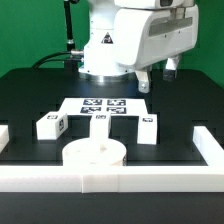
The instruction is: Assemble stool
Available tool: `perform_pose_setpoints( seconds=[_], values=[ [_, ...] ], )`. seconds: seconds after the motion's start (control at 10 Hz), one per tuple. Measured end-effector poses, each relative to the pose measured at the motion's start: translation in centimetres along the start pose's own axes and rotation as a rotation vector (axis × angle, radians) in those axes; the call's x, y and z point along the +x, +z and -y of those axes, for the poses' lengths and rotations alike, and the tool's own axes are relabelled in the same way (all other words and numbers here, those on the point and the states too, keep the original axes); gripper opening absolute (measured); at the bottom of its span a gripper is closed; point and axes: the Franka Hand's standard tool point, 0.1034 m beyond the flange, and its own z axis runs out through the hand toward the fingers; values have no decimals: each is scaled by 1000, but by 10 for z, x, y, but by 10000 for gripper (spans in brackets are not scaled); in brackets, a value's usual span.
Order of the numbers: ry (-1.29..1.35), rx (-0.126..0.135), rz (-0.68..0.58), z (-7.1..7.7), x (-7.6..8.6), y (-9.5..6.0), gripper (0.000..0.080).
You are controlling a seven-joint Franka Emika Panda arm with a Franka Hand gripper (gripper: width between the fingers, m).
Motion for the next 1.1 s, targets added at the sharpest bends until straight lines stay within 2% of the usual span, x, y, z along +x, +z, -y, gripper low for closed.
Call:
perform_pose_setpoints(
  seconds=[0.4,0.6,0.8,1.1],
  values=[
    [2,1,1,-1,-1,1,649],
    [-83,-6,-2,-22,-20,21,649],
    [-127,-15,-10,-43,-31,40,649],
    [-144,0,-7,-61,-42,72,649]
  ],
)
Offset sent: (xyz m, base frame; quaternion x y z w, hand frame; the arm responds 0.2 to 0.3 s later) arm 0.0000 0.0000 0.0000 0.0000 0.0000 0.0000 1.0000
